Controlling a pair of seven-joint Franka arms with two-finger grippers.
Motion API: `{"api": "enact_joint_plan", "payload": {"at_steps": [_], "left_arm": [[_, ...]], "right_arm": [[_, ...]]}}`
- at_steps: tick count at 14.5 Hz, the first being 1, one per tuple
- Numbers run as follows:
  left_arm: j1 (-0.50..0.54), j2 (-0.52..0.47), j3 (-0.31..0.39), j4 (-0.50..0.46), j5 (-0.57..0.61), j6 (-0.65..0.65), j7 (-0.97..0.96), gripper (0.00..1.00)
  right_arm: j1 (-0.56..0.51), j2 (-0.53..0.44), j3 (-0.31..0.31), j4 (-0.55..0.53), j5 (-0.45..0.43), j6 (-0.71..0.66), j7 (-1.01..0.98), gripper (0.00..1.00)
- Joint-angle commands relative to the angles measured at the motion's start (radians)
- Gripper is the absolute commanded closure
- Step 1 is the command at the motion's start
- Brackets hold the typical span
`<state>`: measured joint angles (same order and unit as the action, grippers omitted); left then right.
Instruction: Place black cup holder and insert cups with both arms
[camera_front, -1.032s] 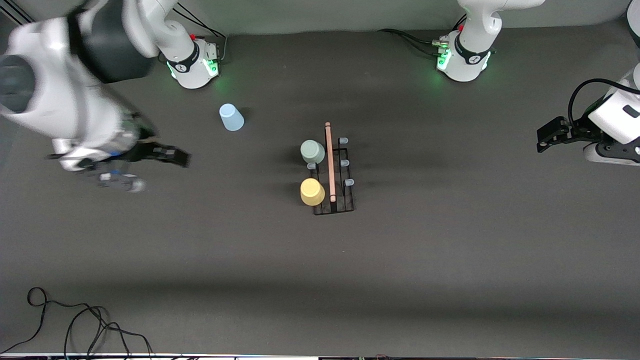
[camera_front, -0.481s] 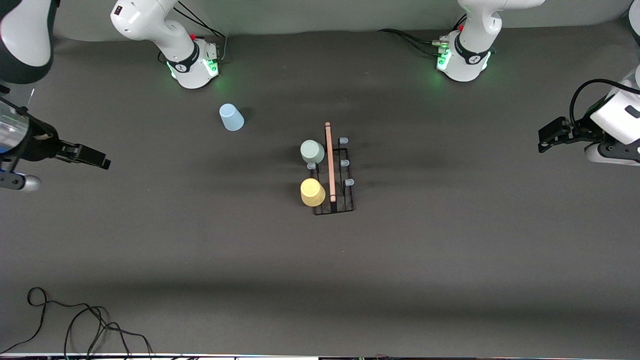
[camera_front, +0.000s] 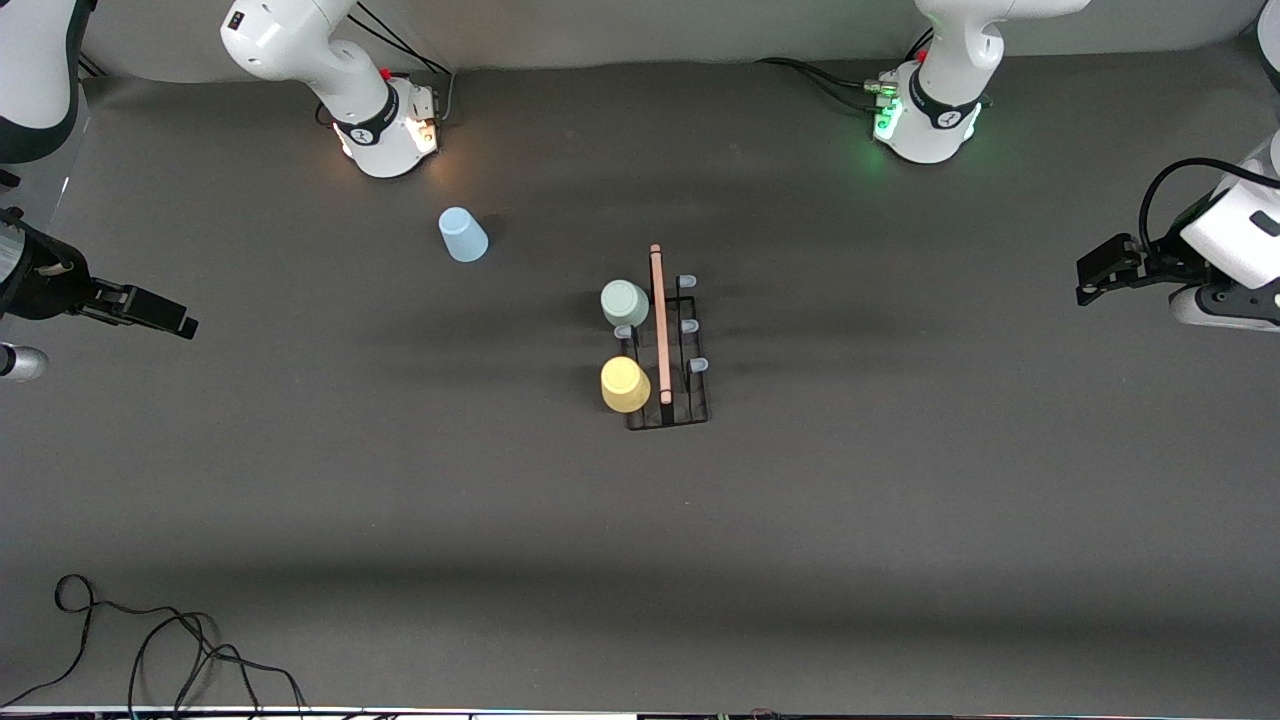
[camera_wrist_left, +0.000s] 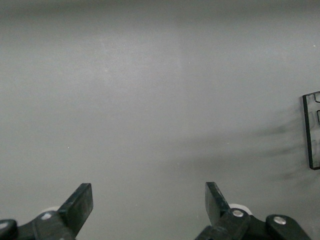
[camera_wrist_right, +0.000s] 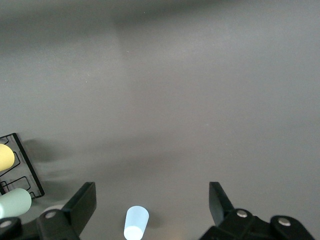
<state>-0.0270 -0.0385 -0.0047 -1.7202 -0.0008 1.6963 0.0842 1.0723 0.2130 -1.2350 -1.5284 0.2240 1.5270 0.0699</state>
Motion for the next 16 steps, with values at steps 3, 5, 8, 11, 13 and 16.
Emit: {"api": "enact_joint_plan", "payload": {"at_steps": [3,5,8,11,13,16], "left_arm": [[-0.007,-0.004,0.000,-0.001,0.016,-0.014,-0.015,0.00],[-0.008,-0.004,0.000,-0.001,0.016,-0.012,-0.014,0.00],[-0.008,-0.004,0.000,-0.002,0.016,-0.007,-0.014,0.00],[-0.007,-0.004,0.000,-0.002,0.018,-0.006,-0.015,0.00],[-0.008,-0.004,0.000,-0.002,0.016,-0.006,-0.015,0.00],[-0.010,-0.004,0.000,-0.001,0.016,-0.006,-0.015,0.00]], "right_arm": [[-0.011,0.009,0.002,0.013,0.002,-0.010,-0.025,0.00],[-0.012,0.009,0.002,0.011,0.002,-0.010,-0.025,0.00],[-0.098,0.002,0.070,0.014,0.002,-0.010,-0.030,0.00],[-0.222,-0.018,0.196,0.017,0.000,-0.011,-0.029,0.00],[-0.316,-0.039,0.299,0.017,-0.018,-0.010,-0.029,0.00],[-0.362,-0.060,0.383,0.016,-0.107,-0.010,-0.030,0.00]]}}
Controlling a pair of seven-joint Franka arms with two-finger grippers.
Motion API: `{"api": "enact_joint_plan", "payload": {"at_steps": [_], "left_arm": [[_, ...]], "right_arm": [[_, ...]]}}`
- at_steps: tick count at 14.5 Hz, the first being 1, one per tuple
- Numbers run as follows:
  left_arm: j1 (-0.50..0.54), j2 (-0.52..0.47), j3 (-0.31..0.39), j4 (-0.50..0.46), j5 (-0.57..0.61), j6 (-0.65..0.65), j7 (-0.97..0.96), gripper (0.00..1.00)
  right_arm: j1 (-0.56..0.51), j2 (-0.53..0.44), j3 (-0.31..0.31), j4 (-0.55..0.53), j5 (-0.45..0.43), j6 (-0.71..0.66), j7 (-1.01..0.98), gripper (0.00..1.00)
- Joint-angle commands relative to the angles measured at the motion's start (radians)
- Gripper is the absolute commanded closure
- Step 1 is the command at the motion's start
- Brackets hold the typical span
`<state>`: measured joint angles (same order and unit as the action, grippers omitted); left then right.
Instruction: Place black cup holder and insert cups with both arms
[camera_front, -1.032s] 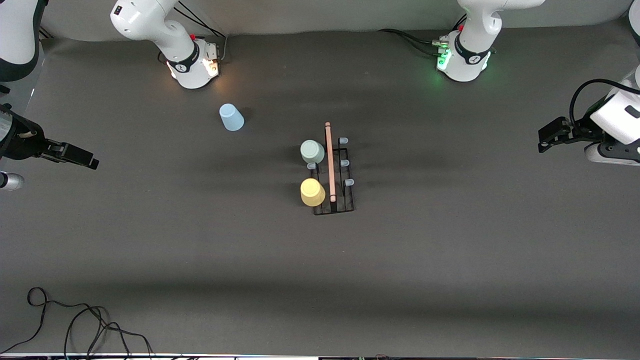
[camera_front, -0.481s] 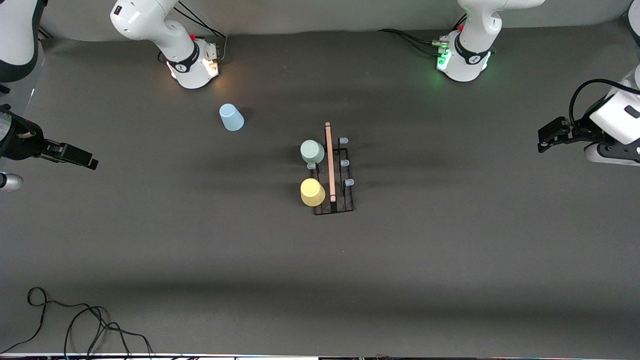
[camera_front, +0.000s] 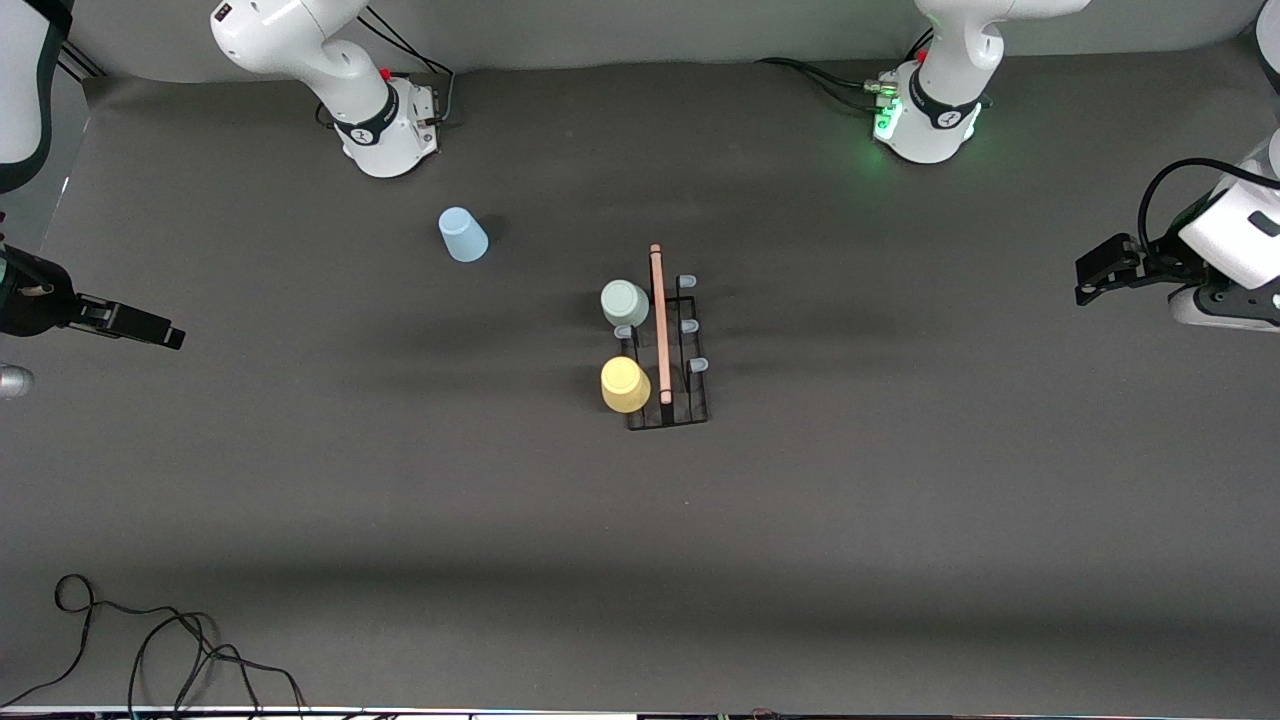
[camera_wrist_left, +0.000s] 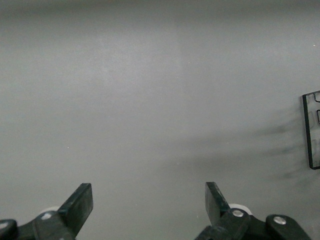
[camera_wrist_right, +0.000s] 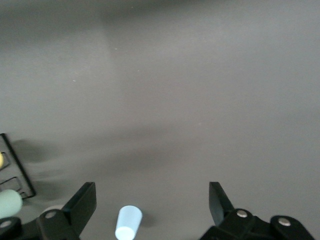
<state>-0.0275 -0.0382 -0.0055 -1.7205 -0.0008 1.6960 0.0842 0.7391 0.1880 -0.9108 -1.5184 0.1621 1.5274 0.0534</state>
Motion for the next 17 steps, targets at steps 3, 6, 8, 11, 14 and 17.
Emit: {"api": "enact_joint_plan", "payload": {"at_steps": [3,6,8,11,14,17], "left_arm": [[-0.008,-0.005,0.001,-0.002,0.016,-0.004,-0.015,0.00],[-0.008,-0.003,0.001,-0.002,0.016,-0.004,-0.015,0.00],[-0.008,-0.003,0.001,-0.002,0.016,-0.004,-0.015,0.00],[-0.008,-0.003,0.001,-0.002,0.016,-0.004,-0.015,0.00],[-0.008,-0.003,0.001,-0.002,0.018,-0.004,-0.015,0.00],[-0.008,-0.003,0.001,-0.002,0.016,-0.004,-0.015,0.00]], "right_arm": [[-0.043,-0.035,0.073,0.007,-0.047,-0.009,-0.014,0.00],[-0.119,-0.044,0.156,0.007,-0.049,-0.009,-0.012,0.00],[-0.171,-0.048,0.209,0.007,-0.049,-0.009,-0.010,0.00],[-0.250,-0.055,0.283,0.007,-0.052,-0.009,-0.010,0.00],[-0.314,-0.068,0.367,0.004,-0.087,-0.009,-0.009,0.00],[-0.381,-0.076,0.437,0.001,-0.088,-0.009,-0.009,0.00]]}}
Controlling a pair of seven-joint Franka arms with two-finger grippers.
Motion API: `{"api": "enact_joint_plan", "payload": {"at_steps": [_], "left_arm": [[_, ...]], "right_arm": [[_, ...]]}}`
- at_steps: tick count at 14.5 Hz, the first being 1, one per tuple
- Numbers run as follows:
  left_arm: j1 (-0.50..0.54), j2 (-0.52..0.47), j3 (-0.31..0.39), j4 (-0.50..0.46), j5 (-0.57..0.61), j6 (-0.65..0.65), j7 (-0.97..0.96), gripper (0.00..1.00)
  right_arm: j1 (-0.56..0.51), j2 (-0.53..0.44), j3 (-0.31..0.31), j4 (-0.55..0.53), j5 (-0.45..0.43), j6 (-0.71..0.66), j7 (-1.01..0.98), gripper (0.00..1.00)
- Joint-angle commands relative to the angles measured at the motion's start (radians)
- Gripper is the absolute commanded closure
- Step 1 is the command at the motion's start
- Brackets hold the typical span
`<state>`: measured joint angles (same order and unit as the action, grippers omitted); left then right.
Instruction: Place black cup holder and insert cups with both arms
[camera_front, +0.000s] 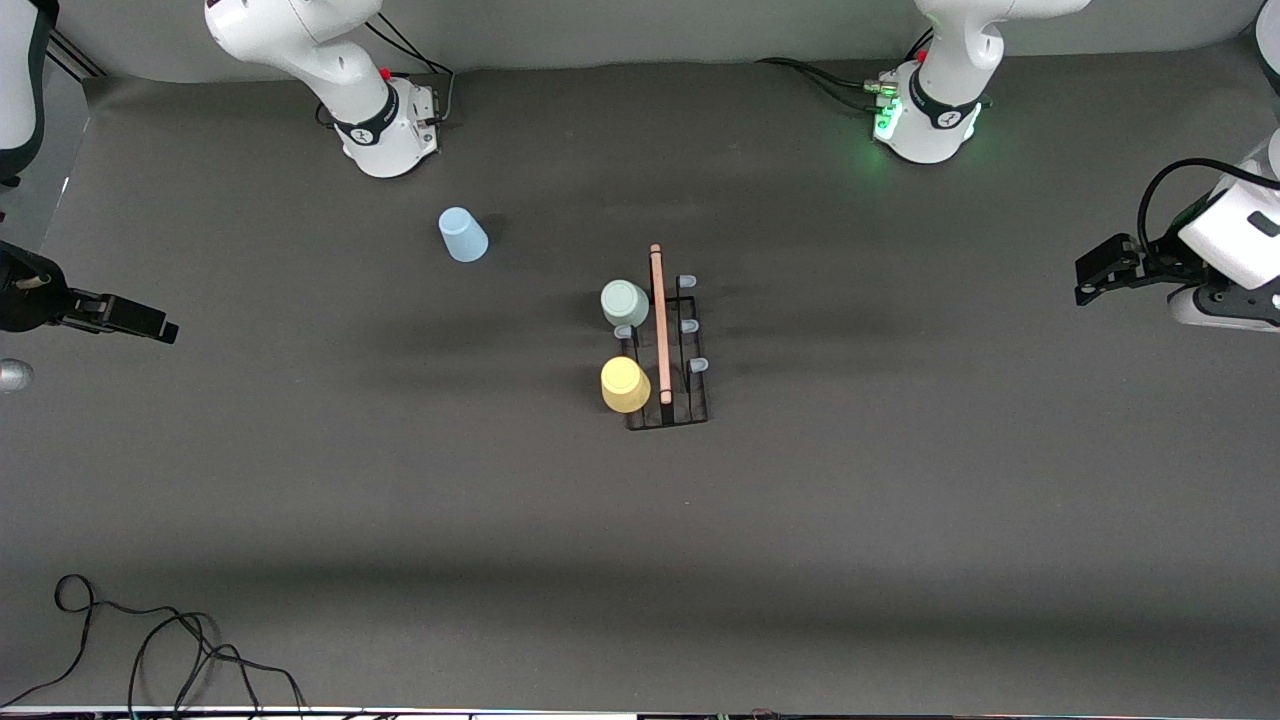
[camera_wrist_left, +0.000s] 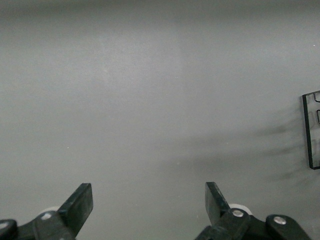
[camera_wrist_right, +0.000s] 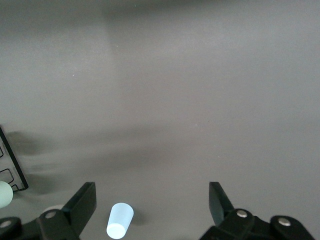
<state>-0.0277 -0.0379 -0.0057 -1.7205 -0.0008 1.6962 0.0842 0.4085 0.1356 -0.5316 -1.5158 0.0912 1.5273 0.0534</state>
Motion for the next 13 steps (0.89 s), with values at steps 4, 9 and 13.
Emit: {"api": "enact_joint_plan", "payload": {"at_steps": [4,9,13], "left_arm": [[-0.008,-0.004,0.001,-0.002,0.016,-0.006,-0.015,0.00],[-0.008,-0.005,0.001,-0.002,0.016,-0.006,-0.015,0.00],[-0.008,-0.005,0.001,-0.002,0.016,-0.006,-0.015,0.00]], "right_arm": [[-0.225,-0.042,0.259,-0.006,-0.065,-0.009,-0.009,0.00],[-0.358,-0.050,0.400,-0.012,-0.085,-0.009,-0.009,0.00],[-0.392,-0.062,0.446,-0.030,-0.108,0.000,-0.012,0.00]]}}
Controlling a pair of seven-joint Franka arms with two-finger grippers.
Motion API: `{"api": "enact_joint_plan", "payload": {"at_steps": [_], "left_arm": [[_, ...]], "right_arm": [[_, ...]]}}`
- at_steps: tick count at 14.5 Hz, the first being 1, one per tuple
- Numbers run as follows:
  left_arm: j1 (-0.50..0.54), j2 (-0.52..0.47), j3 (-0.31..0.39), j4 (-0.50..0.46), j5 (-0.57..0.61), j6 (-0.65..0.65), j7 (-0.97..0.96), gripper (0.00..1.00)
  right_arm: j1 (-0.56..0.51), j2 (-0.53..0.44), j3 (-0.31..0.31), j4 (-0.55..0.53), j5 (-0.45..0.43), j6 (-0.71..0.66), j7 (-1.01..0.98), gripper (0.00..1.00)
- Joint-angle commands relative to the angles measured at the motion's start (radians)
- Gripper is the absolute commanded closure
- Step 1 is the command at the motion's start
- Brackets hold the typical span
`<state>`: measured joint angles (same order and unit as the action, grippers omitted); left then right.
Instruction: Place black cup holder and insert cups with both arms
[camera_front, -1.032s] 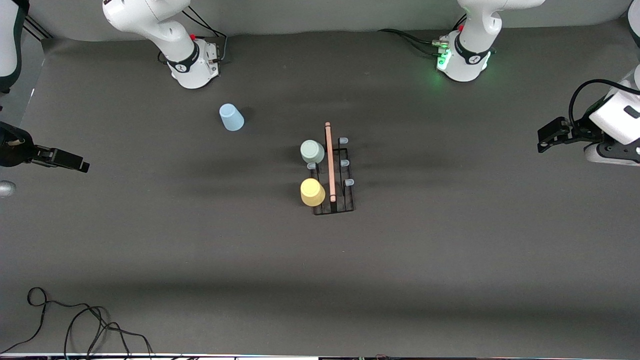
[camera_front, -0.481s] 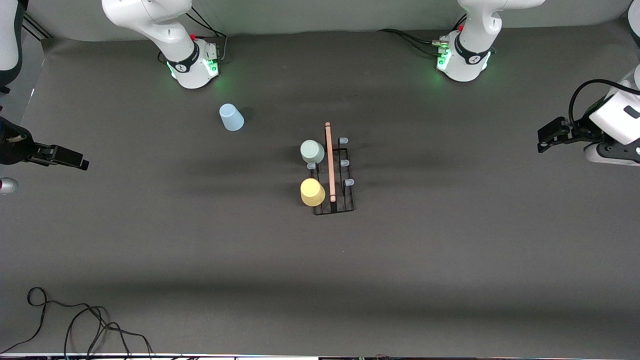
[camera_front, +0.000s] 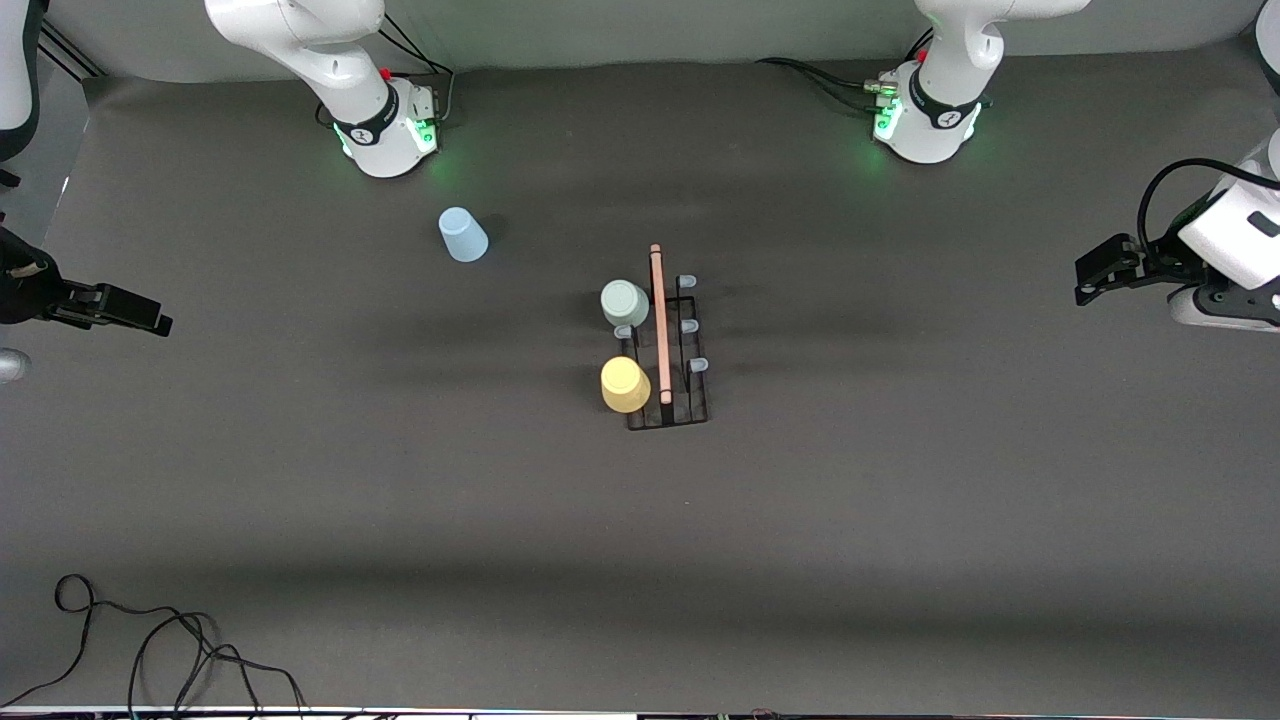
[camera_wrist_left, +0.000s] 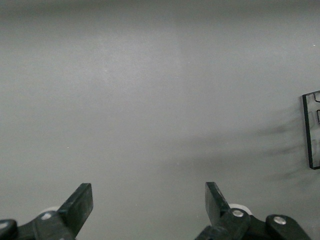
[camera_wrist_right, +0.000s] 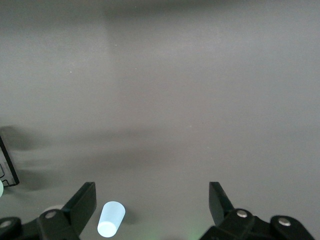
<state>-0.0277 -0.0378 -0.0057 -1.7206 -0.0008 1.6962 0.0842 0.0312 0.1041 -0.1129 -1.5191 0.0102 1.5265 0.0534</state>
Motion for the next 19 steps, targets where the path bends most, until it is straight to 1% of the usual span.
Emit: {"api": "enact_joint_plan", "payload": {"at_steps": [1,3,6,8,12,13,19], "left_arm": [[-0.008,-0.005,0.001,-0.002,0.016,-0.006,-0.015,0.00],[-0.006,-0.005,0.001,-0.002,0.016,-0.003,-0.015,0.00],[-0.005,-0.005,0.001,-0.002,0.016,0.000,-0.014,0.00],[-0.005,-0.004,0.001,-0.001,0.016,0.000,-0.015,0.00],[-0.006,-0.005,0.001,-0.001,0.016,0.000,-0.015,0.00],[-0.006,-0.005,0.001,-0.001,0.018,-0.001,-0.015,0.00],[-0.009,-0.007,0.001,-0.001,0.018,-0.009,-0.015,0.00]], "right_arm": [[-0.014,-0.030,0.027,-0.026,-0.032,0.001,-0.012,0.00],[-0.017,-0.030,0.029,-0.024,-0.038,0.001,-0.015,0.00],[-0.050,-0.030,0.029,-0.018,-0.033,0.000,-0.058,0.00],[-0.048,-0.033,0.030,-0.016,-0.033,-0.002,-0.053,0.00],[-0.077,-0.055,0.055,-0.019,-0.033,0.004,-0.044,0.00],[-0.077,-0.063,0.062,-0.024,-0.033,0.004,-0.043,0.00],[-0.077,-0.083,0.062,-0.027,-0.026,0.004,-0.040,0.00]]}}
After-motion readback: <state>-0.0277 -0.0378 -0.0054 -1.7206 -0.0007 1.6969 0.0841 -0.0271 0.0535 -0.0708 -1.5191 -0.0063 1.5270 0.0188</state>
